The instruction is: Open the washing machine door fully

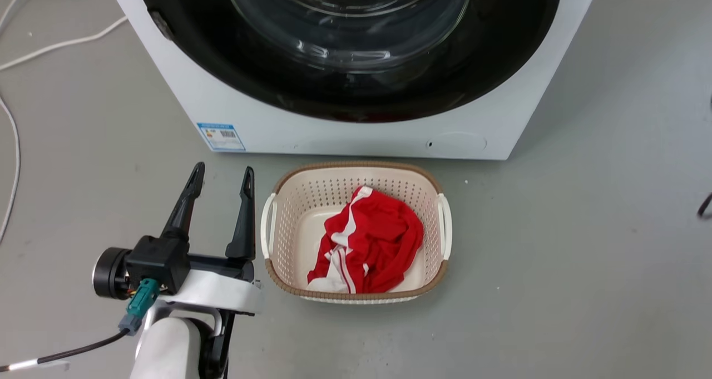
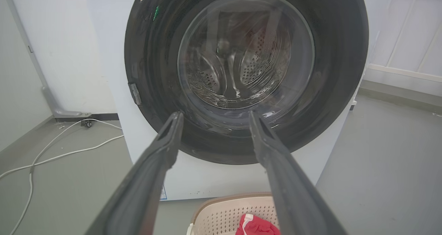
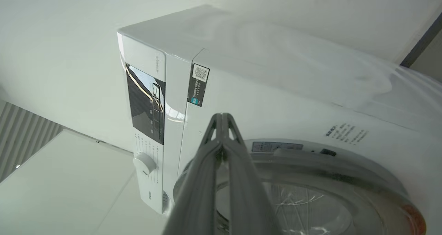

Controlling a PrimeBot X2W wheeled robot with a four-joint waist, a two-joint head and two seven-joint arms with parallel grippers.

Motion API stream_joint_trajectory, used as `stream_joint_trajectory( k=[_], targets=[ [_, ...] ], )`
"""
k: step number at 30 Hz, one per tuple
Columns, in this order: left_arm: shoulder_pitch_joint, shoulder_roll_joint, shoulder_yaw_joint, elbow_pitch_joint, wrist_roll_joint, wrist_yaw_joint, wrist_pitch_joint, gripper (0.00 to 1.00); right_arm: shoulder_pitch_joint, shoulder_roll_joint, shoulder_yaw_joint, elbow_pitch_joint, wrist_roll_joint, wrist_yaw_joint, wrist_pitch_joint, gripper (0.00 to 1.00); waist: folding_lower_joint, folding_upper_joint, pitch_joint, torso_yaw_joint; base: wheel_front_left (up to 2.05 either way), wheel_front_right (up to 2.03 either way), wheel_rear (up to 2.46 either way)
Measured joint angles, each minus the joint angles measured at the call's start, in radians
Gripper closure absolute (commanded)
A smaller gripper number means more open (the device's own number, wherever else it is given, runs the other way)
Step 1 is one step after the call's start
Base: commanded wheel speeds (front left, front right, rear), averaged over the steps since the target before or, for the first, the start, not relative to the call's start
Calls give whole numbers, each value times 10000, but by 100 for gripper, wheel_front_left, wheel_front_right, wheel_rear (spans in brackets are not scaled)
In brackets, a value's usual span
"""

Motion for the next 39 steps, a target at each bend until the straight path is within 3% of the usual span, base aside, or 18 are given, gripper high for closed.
stream_joint_trajectory(
  k=[7,16,28,39],
  targets=[
    [-324,-2,56,-167,-2,-105,0,0,-3051,-548,1333,2004,-970,0,1011,100,-1,0,694,171,0,0,0],
    [-789,54,25,-222,-19,-188,0,0,-5428,-169,2903,3998,-2276,-2,2800,100,-1,0,1477,408,0,0,0],
    [-1335,82,-92,-351,-90,-259,0,0,-6719,226,3365,5225,-3195,-2,3150,100,0,0,2363,661,0,0,0],
    [-1410,86,-82,-351,-90,-270,0,0,-6939,274,3327,5244,-3258,-2,3950,100,-1,0,2561,679,0,0,0]
  ],
)
